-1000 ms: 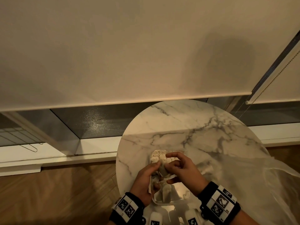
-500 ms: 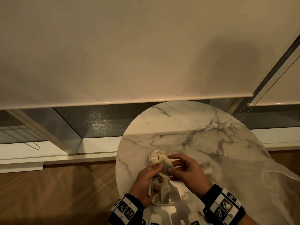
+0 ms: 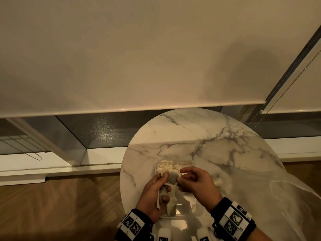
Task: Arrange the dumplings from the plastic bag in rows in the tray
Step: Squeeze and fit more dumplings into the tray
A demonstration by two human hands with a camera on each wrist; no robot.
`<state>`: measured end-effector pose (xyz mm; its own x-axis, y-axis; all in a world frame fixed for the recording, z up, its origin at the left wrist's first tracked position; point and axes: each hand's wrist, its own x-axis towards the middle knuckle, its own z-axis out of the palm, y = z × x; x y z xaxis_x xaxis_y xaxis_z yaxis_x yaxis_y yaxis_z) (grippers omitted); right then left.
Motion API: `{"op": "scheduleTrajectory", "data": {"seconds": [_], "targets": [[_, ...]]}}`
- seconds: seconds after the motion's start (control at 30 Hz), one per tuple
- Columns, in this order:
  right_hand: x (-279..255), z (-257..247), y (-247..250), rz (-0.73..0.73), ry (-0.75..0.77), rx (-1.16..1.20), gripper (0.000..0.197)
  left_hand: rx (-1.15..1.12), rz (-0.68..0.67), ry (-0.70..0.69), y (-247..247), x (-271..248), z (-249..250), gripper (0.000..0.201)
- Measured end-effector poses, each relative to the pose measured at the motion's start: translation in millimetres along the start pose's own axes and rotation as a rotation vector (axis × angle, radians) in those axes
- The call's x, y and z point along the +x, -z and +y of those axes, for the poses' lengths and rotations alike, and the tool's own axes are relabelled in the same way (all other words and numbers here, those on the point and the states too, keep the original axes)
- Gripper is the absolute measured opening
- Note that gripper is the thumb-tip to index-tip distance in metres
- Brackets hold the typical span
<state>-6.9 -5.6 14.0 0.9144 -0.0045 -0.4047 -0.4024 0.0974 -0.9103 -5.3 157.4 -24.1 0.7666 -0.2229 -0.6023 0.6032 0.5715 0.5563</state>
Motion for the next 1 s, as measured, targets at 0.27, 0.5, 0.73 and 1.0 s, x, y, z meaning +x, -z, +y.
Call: {"op": "scheduleTrajectory", "data": {"seconds": [0.27, 0.5, 0.73, 1.0], "targets": [[1.3, -0.5, 3.9, 0.030, -0.028, -0.044, 0.020, -0.032, 0.004, 0.006, -3.5, 1.6, -5.7, 0.038], [5.1, 0.5, 7.8, 0.000, 0.001, -0.155, 0.010, -0.118, 0.087, 0.057, 6.0, 3.9, -7.5, 0.037], [17.3, 6.1, 17.4, 0.060, 0.023, -0.373, 0.013, -0.300, 0.175, 0.148, 31.5, 11.5, -6.6, 0.022], [39.1, 20.7, 38.2, 0.019, 0.023, -0.776, 0.019, -0.395, 0.206, 0.196, 46.6, 15.6, 0.4, 0.015]]}}
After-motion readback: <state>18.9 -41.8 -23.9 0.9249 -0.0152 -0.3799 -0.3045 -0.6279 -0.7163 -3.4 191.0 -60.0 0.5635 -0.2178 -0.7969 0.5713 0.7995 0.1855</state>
